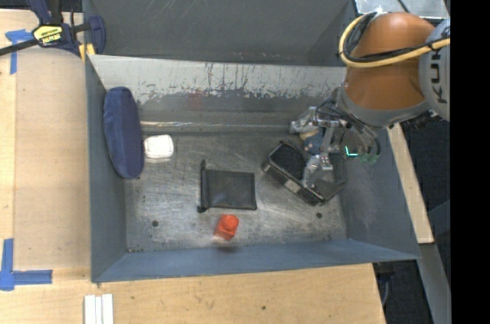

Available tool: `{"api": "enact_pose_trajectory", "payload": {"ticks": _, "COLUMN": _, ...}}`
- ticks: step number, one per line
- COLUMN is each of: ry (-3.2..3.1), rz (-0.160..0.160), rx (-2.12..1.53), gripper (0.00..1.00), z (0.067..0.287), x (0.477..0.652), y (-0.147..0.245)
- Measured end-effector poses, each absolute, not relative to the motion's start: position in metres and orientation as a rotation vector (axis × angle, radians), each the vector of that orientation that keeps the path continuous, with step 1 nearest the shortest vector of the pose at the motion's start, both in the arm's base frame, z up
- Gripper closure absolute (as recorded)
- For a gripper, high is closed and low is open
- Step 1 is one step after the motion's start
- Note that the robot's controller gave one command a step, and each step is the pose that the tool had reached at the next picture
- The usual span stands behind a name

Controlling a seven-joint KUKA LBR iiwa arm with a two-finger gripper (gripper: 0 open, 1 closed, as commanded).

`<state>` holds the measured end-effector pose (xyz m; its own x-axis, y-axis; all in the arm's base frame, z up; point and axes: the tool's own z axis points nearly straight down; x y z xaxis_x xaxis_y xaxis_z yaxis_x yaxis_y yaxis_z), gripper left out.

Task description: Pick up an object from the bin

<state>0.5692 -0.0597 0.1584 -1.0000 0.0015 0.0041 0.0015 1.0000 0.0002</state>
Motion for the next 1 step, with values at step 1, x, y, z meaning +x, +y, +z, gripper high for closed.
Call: {"api": "enact_pose_trajectory", "payload": {"ticks": 1, "ry": -3.148, "rz": 0.0, "rx": -0.11, "gripper": 0.0, "z": 0.0968, "x": 0.5722, "y": -0.0702}}
